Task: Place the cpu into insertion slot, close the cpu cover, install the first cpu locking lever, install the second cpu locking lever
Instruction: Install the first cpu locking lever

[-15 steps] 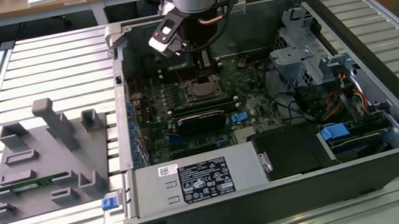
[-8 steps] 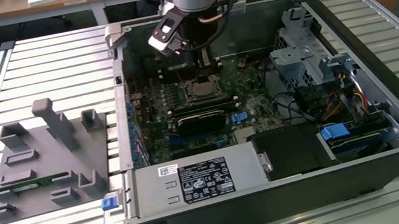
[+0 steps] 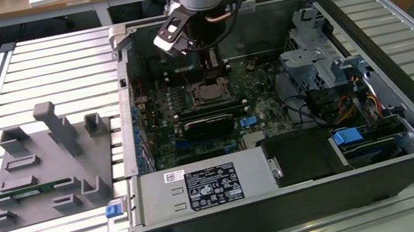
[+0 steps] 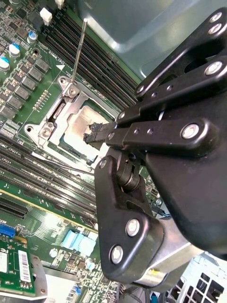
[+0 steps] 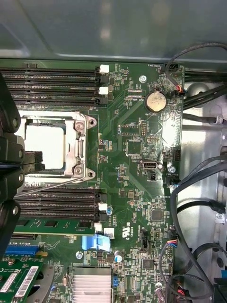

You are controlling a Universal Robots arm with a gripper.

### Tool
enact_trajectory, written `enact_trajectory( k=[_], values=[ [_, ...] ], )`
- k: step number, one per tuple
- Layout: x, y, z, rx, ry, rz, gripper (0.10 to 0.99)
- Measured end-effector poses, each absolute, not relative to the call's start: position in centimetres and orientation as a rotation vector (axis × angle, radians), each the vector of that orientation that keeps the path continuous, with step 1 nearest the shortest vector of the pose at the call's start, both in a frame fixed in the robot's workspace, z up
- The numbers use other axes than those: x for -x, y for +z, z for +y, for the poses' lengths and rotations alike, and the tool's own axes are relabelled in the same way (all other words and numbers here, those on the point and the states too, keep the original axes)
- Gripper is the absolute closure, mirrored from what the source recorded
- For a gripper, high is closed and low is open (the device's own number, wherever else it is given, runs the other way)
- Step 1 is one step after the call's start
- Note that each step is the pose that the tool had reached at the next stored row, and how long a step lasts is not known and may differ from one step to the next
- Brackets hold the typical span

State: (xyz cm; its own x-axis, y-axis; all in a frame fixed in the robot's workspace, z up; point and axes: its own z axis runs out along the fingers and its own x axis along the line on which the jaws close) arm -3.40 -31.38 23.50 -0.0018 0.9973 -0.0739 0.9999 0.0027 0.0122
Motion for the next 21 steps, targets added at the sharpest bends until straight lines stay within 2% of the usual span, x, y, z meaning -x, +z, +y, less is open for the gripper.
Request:
enact_trajectory(
  k=[21],
  values=[
    [3.4,24.7,-31.3,-2.146,-0.076,2.198,0.965]
  ],
)
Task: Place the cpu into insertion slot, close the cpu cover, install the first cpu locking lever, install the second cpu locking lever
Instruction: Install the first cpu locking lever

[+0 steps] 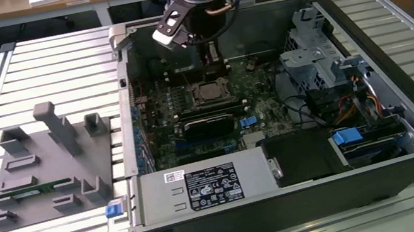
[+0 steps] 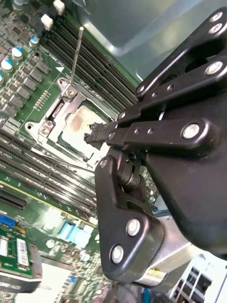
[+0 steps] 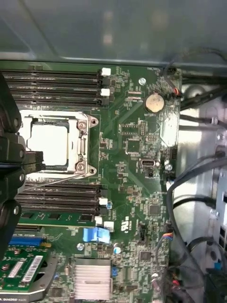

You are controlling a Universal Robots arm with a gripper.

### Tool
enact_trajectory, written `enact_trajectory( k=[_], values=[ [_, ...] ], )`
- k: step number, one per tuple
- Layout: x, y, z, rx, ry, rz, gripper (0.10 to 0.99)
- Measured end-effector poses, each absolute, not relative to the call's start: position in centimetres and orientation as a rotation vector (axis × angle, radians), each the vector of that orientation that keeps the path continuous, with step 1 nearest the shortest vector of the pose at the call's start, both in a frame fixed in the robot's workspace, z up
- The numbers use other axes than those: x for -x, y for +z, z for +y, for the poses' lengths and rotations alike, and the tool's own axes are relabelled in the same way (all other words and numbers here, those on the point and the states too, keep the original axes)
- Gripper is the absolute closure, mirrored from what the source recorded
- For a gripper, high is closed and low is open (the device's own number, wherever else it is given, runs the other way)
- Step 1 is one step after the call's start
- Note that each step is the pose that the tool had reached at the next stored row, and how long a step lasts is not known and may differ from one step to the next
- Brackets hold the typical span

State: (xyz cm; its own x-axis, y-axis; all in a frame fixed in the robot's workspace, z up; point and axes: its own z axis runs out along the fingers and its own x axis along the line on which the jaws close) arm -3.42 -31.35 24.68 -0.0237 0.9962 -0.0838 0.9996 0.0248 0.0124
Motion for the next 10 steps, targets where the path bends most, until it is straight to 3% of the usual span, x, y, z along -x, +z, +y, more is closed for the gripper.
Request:
enact_trajectory(
  k=[10],
  values=[
    [3.41,24.61,-31.35,-1.933,-0.067,2.382,0.965]
  ],
)
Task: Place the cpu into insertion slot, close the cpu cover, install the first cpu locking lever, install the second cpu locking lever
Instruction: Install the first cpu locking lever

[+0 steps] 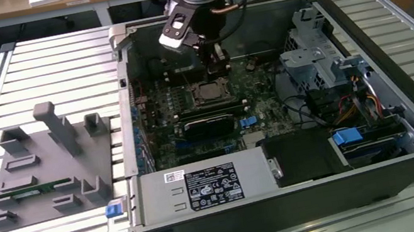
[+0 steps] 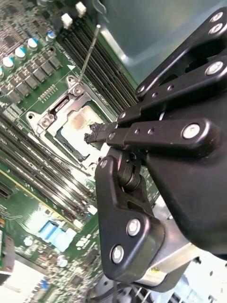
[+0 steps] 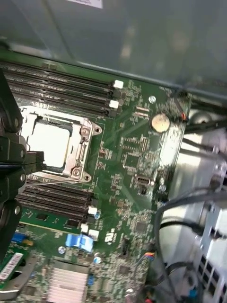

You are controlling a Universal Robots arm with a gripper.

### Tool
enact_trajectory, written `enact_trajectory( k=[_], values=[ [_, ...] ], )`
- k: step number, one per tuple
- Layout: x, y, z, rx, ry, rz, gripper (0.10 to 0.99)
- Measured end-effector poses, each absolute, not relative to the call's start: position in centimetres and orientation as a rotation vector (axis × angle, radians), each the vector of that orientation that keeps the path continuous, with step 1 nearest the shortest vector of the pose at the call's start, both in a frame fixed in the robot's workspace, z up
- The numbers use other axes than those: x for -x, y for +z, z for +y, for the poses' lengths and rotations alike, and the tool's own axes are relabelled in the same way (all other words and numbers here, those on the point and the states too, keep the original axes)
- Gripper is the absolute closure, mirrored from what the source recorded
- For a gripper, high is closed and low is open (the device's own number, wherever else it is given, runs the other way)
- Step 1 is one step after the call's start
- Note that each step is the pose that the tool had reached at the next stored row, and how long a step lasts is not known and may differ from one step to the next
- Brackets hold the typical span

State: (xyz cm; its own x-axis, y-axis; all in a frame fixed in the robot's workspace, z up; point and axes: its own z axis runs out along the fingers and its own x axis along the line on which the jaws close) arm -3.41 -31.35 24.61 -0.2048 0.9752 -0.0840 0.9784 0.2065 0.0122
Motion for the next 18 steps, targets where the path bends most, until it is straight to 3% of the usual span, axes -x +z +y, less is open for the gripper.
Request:
enact_trajectory(
  k=[18],
  values=[
    [3.42,24.54,-31.35,-1.525,-0.048,2.656,0.965]
  ],
)
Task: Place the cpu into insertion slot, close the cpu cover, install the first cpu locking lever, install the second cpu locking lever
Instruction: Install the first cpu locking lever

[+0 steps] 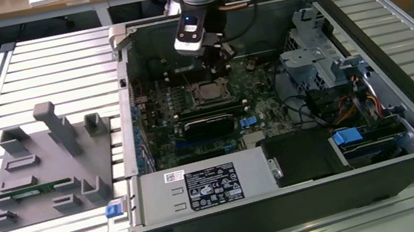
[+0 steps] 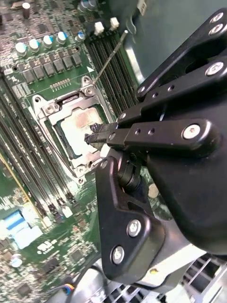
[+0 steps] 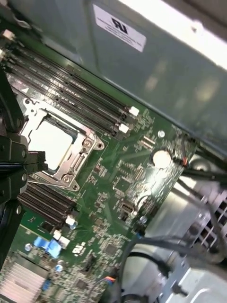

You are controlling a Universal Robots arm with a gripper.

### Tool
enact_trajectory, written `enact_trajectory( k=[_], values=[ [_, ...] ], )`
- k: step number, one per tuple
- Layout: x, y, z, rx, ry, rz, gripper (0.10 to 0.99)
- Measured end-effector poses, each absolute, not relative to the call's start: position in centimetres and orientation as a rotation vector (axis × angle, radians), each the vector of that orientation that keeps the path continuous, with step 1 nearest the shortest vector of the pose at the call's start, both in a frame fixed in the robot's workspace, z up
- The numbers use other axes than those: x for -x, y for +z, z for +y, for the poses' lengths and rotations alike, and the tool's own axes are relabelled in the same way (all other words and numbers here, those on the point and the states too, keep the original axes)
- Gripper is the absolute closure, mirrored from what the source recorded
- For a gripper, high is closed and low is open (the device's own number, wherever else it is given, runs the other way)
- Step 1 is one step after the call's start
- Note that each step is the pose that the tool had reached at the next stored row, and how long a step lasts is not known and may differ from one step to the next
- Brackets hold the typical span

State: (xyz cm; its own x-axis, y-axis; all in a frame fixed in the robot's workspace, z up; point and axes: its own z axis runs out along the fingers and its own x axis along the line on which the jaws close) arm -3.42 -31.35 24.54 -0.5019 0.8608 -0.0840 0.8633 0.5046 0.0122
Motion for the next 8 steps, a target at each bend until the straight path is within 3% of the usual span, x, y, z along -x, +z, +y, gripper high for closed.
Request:
enact_trajectory(
  k=[8],
  values=[
    [3.42,24.53,-31.35,-1.352,-0.040,2.746,0.965]
  ],
)
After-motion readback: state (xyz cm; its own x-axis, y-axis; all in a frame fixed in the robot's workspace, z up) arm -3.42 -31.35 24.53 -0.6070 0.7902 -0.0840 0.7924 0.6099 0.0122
